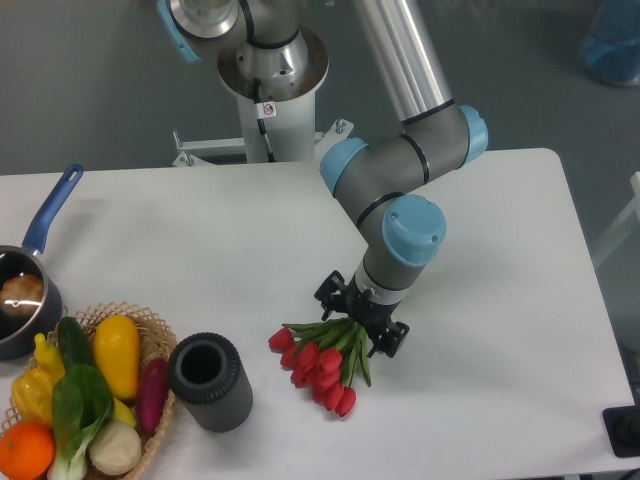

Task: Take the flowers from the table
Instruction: 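Close the gripper on the tulip stems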

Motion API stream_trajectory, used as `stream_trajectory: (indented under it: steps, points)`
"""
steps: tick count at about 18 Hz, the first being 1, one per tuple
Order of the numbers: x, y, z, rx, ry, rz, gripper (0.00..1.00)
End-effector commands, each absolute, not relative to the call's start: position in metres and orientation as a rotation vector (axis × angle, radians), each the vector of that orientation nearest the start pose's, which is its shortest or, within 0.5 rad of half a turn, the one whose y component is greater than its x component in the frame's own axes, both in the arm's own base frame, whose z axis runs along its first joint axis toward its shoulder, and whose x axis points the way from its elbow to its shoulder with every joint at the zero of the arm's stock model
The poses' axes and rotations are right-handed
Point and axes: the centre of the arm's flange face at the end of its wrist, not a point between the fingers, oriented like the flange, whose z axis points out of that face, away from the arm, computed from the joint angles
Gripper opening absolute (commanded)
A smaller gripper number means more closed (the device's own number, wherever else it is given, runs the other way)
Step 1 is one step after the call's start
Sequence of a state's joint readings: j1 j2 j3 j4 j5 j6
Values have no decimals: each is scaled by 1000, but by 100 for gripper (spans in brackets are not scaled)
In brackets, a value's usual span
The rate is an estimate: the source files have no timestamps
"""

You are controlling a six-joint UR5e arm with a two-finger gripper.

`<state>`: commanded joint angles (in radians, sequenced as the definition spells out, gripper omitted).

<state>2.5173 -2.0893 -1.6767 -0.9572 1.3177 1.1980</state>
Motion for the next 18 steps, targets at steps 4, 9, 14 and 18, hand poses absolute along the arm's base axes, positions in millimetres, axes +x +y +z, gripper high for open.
stream_trajectory:
  steps: [4,9,14,18]
  points:
    - [-414,497,205,-2894,373,-190,100]
    - [-414,497,205,-2894,375,-192,88]
    - [-414,497,205,-2896,377,-192,72]
    - [-413,497,206,-2895,380,-191,62]
